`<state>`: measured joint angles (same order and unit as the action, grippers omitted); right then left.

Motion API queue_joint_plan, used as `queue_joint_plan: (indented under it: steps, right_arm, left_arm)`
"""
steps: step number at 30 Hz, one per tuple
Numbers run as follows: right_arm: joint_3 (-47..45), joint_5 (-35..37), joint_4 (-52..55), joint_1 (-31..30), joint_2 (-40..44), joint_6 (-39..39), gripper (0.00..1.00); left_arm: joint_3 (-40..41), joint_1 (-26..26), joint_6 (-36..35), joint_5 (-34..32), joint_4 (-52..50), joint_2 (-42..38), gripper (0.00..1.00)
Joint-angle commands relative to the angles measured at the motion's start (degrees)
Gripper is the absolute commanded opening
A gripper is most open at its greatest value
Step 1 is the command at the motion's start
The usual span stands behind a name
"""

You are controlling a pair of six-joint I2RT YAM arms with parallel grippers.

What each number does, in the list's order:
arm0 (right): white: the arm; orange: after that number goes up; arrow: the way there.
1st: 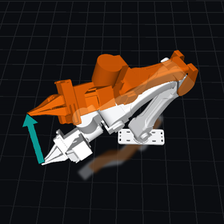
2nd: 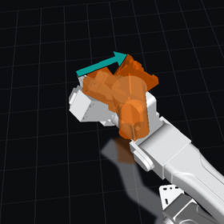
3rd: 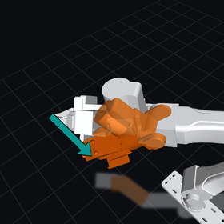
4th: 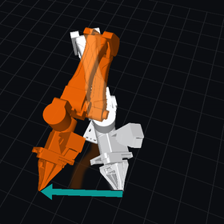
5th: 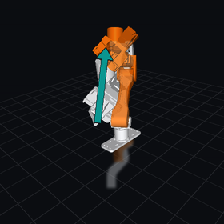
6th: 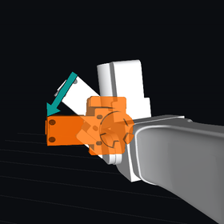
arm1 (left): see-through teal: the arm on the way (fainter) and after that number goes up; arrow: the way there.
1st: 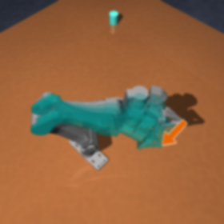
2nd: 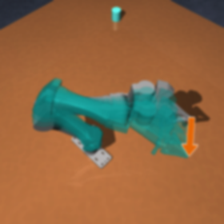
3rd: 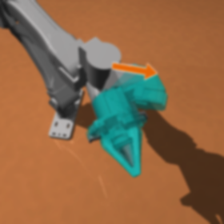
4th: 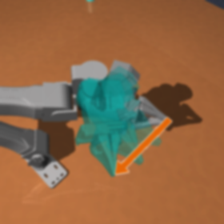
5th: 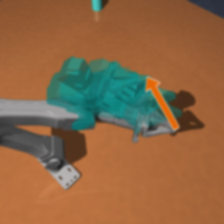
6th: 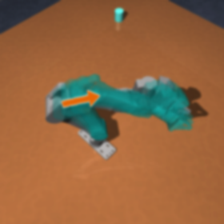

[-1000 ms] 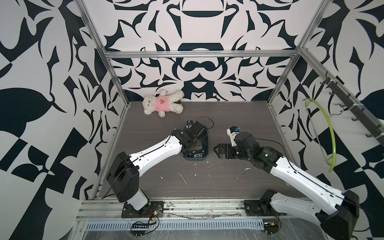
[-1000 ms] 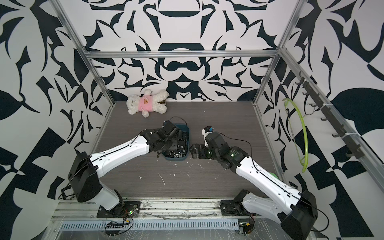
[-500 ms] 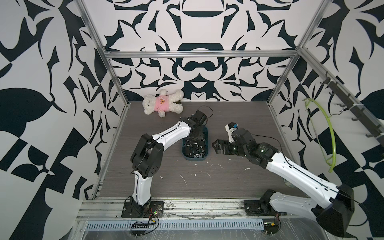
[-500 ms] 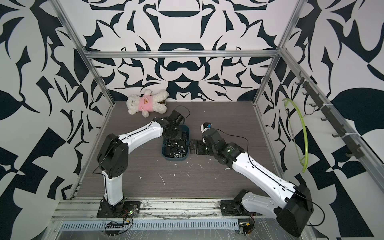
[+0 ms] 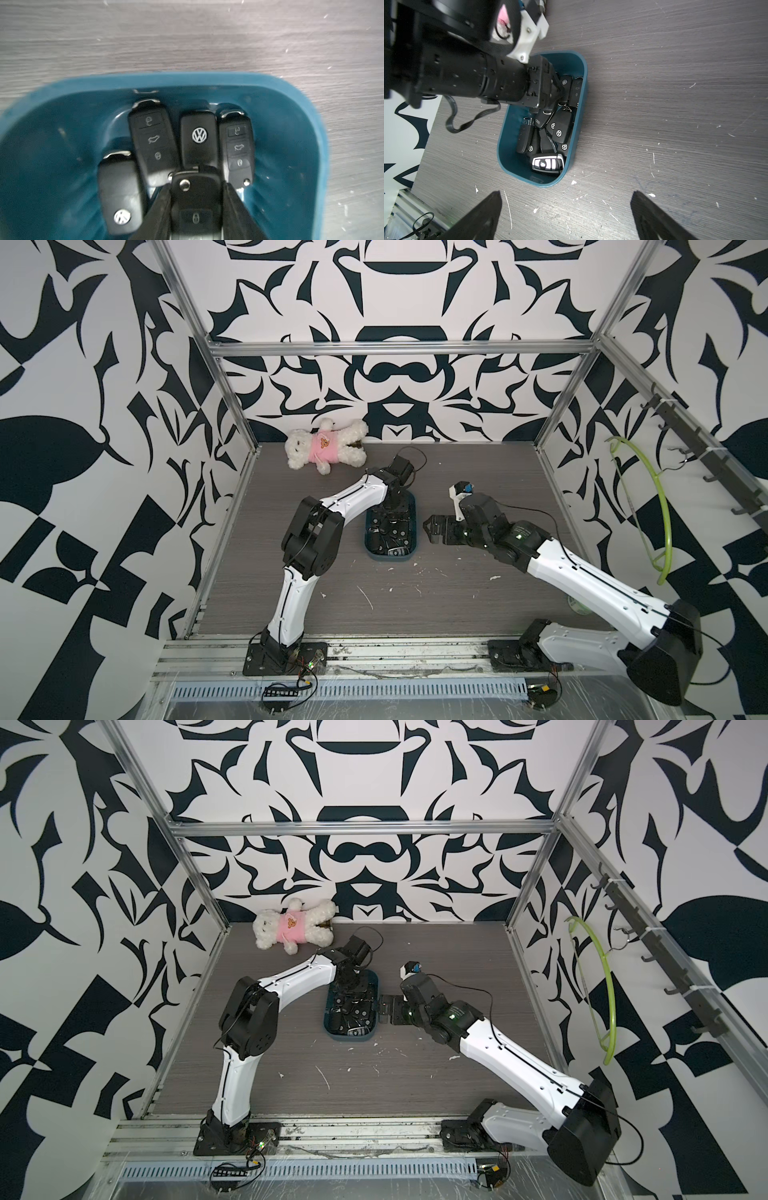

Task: Place the car key into the storage box
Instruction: Pick up the car key from the center of the board, then place the car key in the storage box.

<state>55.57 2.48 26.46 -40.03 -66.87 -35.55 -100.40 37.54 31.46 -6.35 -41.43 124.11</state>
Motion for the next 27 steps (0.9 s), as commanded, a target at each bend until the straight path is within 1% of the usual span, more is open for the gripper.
queue_joint_plan:
  steps: [1,7,9,13,16,19,21,22,27]
  right_arm:
    - [2.57,1.63,-0.45,0.13,0.28,0.94,1.00]
    - [3.29,1.73,-0.23,0.21,-0.61,1.90,1.00]
    - [3.58,2.30,0.28,0.30,-0.69,2.55,1.00]
    - [3.96,3.47,0.37,0.66,-0.38,4.05,1.00]
    - [3.15,5.89,-1.27,0.70,1.56,5.27,1.00]
    - [3.14,11.95,-0.87,0.90,2.76,6.09,1.00]
    - [2.75,14.29,-1.14,1.22,3.27,6.64,1.00]
    - [2.09,14.84,-2.13,1.40,3.61,7.57,1.00]
    - [-1.87,18.99,-6.59,1.62,5.07,10.00,1.00]
  left_arm:
    - [-1.49,-0.36,-0.96,1.41,-1.83,1.69,0.39]
    - [-2.05,-0.38,-0.54,2.31,-2.19,1.86,0.49]
    - [-1.48,-0.36,-0.12,2.56,-1.74,0.62,0.57]
    - [-0.94,-0.40,0.10,2.58,-1.55,-2.35,0.64]
    - [0.60,-0.74,0.09,2.57,-0.99,-6.47,0.72]
    - [3.58,-1.82,0.47,1.86,0.01,-12.44,0.80]
    - [6.48,-2.97,0.79,0.86,0.89,-16.86,0.86]
    - [8.22,-3.59,0.86,-0.26,1.38,-19.29,0.92]
    - [16.33,-7.31,1.23,-5.39,1.94,-29.63,1.00]
